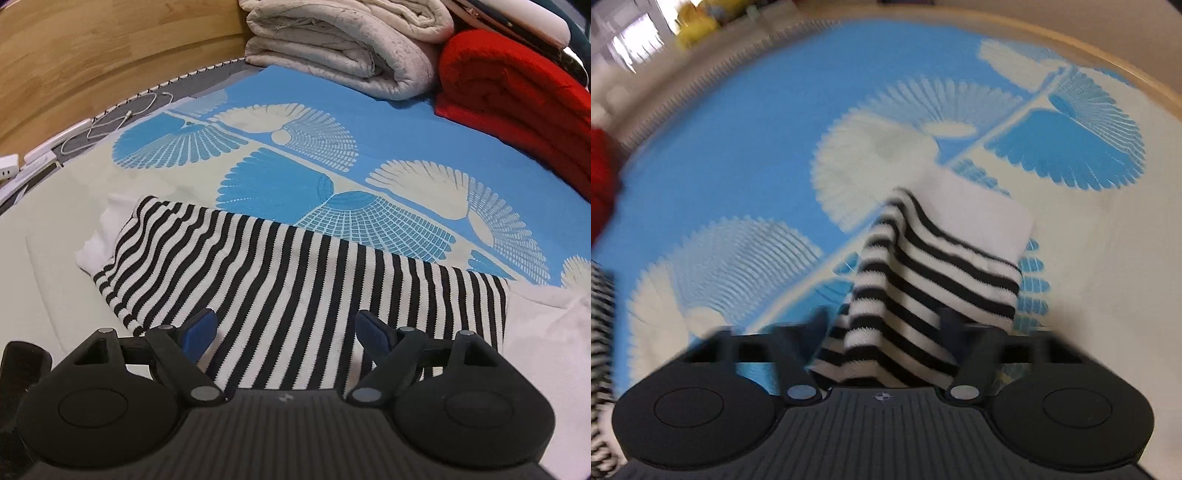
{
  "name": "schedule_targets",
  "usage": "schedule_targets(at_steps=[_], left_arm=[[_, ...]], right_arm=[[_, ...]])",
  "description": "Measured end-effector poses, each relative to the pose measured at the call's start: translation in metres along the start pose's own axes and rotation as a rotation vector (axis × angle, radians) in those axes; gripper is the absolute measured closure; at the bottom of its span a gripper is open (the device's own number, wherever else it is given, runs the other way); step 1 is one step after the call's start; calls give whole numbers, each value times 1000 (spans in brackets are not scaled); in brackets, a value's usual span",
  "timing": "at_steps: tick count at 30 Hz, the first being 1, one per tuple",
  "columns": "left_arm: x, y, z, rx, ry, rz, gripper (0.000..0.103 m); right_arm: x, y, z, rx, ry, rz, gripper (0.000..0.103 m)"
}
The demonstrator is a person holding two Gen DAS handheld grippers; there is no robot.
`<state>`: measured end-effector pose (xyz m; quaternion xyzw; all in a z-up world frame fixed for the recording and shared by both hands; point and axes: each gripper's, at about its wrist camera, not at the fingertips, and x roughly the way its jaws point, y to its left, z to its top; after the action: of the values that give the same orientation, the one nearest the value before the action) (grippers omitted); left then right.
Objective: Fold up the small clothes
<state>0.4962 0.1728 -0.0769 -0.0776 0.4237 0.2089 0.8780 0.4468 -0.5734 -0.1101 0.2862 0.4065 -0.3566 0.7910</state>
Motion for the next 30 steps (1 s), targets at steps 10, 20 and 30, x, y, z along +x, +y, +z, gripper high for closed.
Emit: schedule_targets(at_steps=[10, 20, 30], left_arm=[[-8, 5, 2, -29, -1, -26, 17], [-9, 2, -6, 14, 8, 2, 17], [-5, -8, -6, 28, 18, 10, 17]], right_arm=[[-193, -116, -19, 2, -464, 349, 100], [-75, -281, -91, 370, -177, 151, 95], [-50, -243, -40, 220, -261, -240, 35]])
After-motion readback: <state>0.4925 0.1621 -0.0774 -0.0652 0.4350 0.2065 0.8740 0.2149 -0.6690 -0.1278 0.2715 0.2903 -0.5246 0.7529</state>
